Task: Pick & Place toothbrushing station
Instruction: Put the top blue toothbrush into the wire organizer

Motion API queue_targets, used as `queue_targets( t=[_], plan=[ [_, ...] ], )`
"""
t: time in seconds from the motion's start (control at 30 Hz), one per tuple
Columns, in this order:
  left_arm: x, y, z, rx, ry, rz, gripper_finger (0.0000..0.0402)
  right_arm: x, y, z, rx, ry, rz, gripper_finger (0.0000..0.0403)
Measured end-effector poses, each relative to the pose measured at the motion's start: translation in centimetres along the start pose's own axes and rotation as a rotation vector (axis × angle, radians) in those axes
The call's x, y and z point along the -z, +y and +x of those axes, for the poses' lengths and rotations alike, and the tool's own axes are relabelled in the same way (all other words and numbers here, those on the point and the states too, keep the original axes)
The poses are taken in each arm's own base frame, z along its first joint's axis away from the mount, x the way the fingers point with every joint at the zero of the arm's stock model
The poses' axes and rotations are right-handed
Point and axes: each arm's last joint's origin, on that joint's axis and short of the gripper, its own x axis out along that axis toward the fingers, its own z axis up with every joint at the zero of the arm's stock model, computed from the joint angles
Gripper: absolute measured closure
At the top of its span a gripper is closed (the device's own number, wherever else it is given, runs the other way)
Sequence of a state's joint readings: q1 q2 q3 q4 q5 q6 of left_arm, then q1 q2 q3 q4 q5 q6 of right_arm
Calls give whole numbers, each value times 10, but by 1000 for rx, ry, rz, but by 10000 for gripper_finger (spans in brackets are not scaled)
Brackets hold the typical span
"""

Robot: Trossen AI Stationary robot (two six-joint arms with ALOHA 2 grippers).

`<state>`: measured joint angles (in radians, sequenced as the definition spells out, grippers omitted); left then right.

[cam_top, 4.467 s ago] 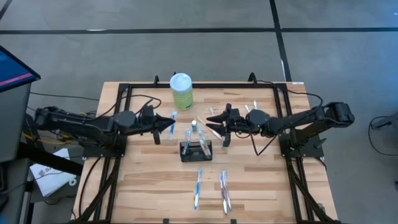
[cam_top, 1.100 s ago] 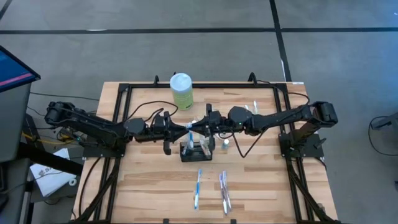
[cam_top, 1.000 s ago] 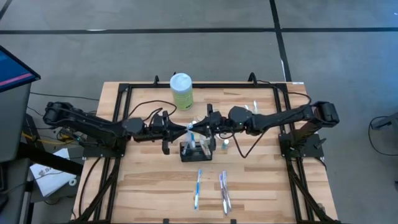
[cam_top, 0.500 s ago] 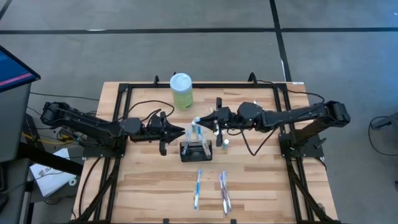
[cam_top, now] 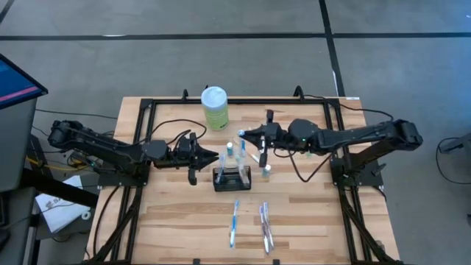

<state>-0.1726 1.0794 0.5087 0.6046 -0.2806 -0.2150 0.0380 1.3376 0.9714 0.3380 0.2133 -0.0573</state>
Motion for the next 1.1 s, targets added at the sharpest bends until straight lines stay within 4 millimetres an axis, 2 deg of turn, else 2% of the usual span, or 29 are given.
queue_targets(
  t=[0.2,0.3,0.5,0.67,1.1],
  plan=[
    [0,0,0,0,0,0,344,11,1,7,26,56,4,398],
    [0,0,0,0,2,0,344,23,8,11,9,76,2,398],
    [0,0,0,-1,5,1,344,50,15,0,-14,39,50,398],
    [1,0,0,-1,5,2,344,61,21,-8,-34,-5,58,398],
    [1,0,0,-1,6,2,344,87,28,6,-12,76,9,398]
  ],
)
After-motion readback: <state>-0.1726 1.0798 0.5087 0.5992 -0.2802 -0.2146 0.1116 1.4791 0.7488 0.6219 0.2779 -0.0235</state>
